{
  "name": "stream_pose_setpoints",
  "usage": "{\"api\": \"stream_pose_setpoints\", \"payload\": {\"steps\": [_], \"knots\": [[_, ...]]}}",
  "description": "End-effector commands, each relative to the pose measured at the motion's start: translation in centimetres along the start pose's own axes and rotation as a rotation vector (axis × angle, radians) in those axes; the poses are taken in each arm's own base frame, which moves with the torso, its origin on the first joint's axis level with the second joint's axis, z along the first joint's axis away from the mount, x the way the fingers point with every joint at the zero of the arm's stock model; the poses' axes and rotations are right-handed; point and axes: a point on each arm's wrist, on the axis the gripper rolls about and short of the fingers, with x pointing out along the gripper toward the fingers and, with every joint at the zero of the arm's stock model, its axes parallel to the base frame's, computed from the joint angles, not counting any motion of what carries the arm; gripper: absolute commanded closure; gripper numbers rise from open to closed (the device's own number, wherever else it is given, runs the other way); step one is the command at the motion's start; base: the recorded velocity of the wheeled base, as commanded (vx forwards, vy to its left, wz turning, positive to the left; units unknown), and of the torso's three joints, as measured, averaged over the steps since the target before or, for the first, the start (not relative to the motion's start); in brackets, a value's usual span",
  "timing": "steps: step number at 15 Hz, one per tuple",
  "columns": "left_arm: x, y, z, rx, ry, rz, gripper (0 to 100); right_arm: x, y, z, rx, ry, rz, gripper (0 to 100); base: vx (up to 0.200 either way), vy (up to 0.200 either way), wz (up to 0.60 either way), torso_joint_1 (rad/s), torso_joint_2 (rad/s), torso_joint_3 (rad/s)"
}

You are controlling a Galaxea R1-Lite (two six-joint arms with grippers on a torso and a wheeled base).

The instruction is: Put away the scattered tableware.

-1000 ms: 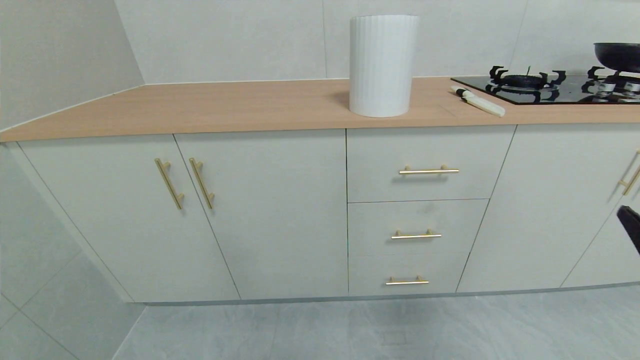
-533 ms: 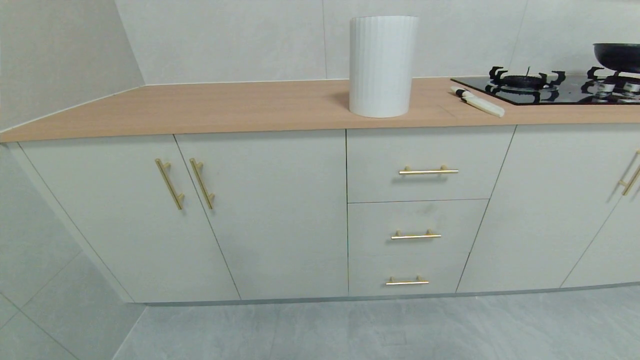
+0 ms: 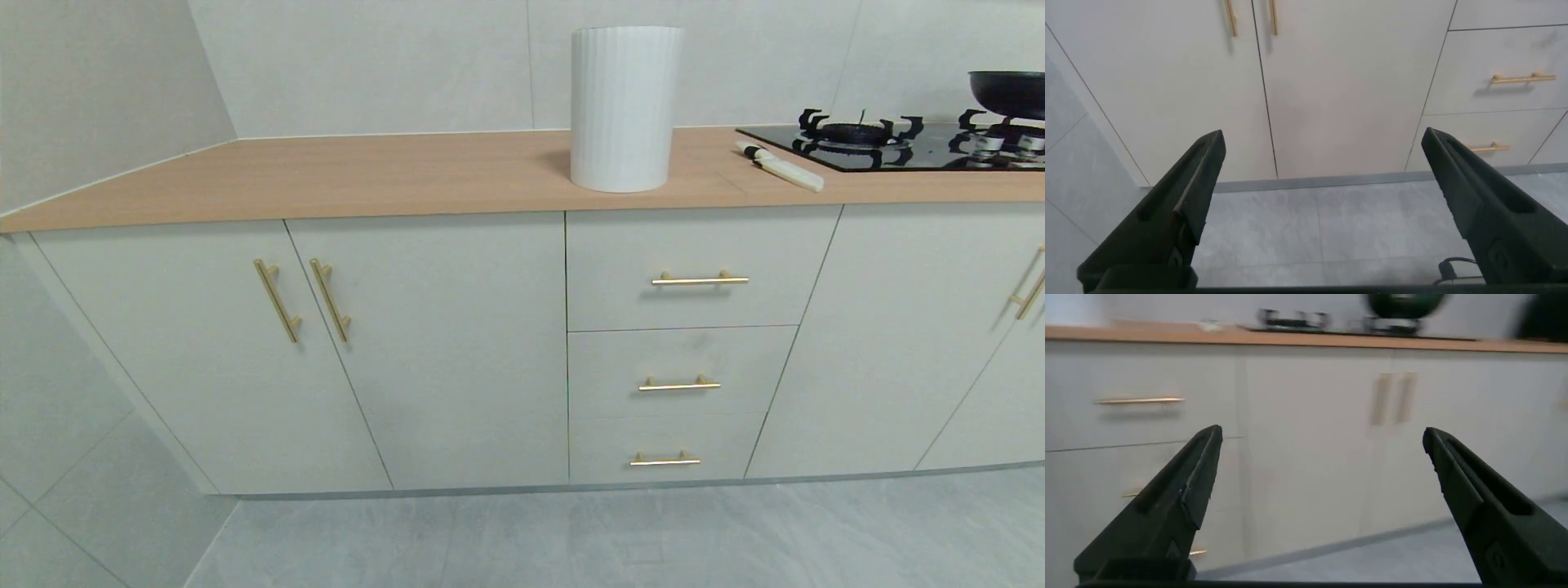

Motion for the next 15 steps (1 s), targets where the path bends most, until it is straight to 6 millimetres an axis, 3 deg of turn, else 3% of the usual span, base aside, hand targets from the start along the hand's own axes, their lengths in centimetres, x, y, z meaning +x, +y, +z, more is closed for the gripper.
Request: {"api": "stream_pose_setpoints", "payload": {"steps": [1,5,15], "knots": [[0.0,0.0,0.0,0.0,0.0,0.0,0,0.3,0.5,-2.5,0.06,0.069,0.101,0,0.0,0.0,0.0,0.0,0.0,0.0],[0.0,0.0,0.0,0.0,0.0,0.0,0,0.5,1.2,-6.2,0.095,0.199,0.244,0,0.0,0.0,0.0,0.0,0.0,0.0],[0.0,0.0,0.0,0.0,0.0,0.0,0,0.4,1.2,-6.5,0.097,0.234,0.232,0,0.0,0.0,0.0,0.0,0.0,0.0]]}}
